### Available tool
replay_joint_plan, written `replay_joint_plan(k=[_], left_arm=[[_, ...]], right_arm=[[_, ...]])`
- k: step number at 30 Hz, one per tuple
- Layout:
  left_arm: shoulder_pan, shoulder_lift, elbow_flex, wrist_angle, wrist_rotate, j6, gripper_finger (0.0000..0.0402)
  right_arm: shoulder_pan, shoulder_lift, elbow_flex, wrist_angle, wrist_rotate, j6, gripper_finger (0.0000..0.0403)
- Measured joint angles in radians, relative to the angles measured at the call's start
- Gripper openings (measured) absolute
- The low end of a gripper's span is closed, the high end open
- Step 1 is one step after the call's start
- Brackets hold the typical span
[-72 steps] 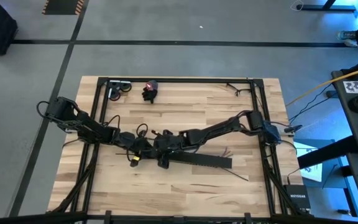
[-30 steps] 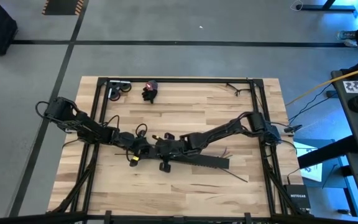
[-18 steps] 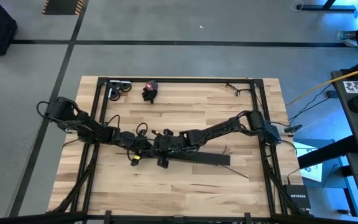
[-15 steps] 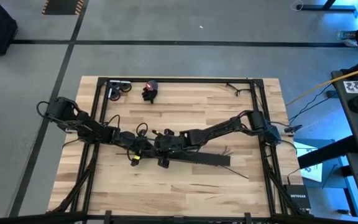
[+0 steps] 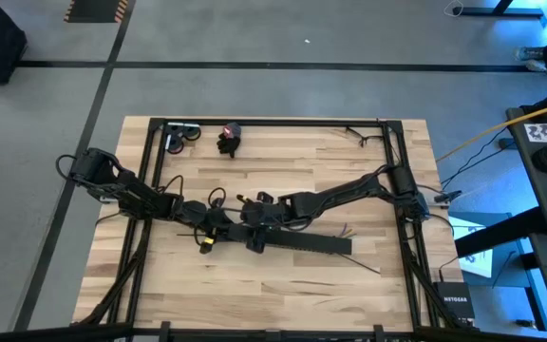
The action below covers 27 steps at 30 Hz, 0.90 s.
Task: Ziptie cables
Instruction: Close the black cable duct with the cable duct cover
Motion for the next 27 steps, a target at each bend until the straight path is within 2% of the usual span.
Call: replay_joint_plan(k=[13, 16, 20, 23, 27], left_arm=[[0.002, -0.001, 0.0, -0.005, 0.002, -0.007, 0.0239], [0.012, -0.001, 0.0, -0.014, 0.006, -0.028, 0.0261], [0.014, 0.0, 0.007, -0.064, 0.009, -0.033, 0.0312], [0.014, -0.007, 0.008, -0.063, 0.05, -0.032, 0.0344], [0.011, -0.062, 0.008, -0.098, 0.068, -0.028, 0.0357]], right_arm=[[0.001, 0.006, 0.001, 0.01, 0.021, 0.0, 0.0209], [0.001, 0.006, 0.001, 0.008, 0.022, -0.003, 0.0209], [0.001, 0.006, 0.001, 0.009, 0.022, -0.005, 0.0209], [0.001, 0.006, 0.001, 0.01, 0.023, -0.005, 0.0209], [0.001, 0.006, 0.001, 0.009, 0.023, -0.006, 0.0209]])
